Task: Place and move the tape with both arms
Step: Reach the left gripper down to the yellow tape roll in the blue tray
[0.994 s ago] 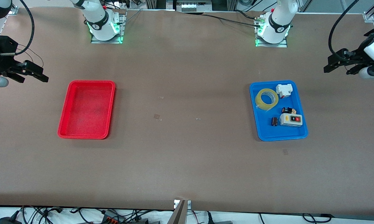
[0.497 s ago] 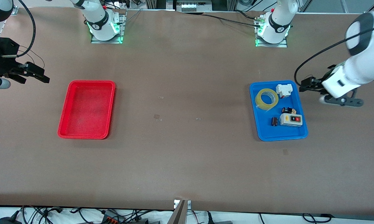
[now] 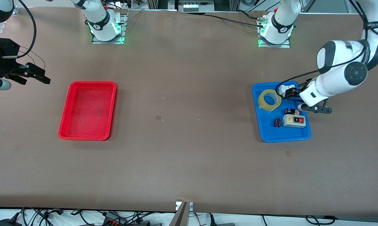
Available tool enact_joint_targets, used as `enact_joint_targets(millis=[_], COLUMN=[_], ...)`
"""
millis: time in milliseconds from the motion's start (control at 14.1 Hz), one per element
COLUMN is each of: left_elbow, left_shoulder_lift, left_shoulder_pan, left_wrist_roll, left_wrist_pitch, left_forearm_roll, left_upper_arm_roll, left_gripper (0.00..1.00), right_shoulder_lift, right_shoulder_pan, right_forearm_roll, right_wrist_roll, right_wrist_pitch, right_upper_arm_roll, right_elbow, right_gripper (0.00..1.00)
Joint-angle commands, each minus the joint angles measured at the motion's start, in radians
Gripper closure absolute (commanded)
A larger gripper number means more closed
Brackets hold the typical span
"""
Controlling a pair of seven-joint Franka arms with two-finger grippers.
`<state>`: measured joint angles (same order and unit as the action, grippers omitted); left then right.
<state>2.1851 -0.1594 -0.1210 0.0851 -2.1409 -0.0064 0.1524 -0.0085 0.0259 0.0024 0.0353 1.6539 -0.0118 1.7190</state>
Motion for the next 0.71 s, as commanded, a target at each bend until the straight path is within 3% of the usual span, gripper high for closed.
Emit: enact_joint_targets(millis=[0,355,426,568,639], left_elbow=[-0.011,-0.011,-0.011,-0.013,-0.019], left_shoulder_lift=[-0.098,-0.203,-0.206,-0.206,-0.204], left_shoulder_pan=[0.009,0.009,0.009,0.001,0.0], left_wrist_roll=[-0.022,-0.027,-0.028,-0.034,-0.034], left_wrist_pitch=[-0.051,-0.076,-0.074,-0.062,-0.05], left_forearm_roll=[-0.015,-0.015,-0.015,-0.015,-0.015], left_upper_arm_roll=[0.015,0.029,0.029,0.03,0.03], left_gripper=[0.0,0.0,0.16,0.74,0.92], right_shoulder_lift=[-0.008,-0.011,-0.013,-0.013,-0.013], right_shoulder_pan=[0.008,0.008,0.008,0.008,0.008], right_forearm_roll=[-0.004,-0.007,-0.009,-0.009,-0.009], right_wrist_roll=[0.005,0.006,0.009,0.011,0.011], right_wrist_pitch=[-0.013,0.018,0.018,0.018,0.018], right_upper_arm_roll=[0.01,0.01,0.009,0.009,0.009], right_elbow=[-0.001,0.013,0.014,0.014,0.014], right_gripper=[0.0,0.0,0.0,0.0,0.0])
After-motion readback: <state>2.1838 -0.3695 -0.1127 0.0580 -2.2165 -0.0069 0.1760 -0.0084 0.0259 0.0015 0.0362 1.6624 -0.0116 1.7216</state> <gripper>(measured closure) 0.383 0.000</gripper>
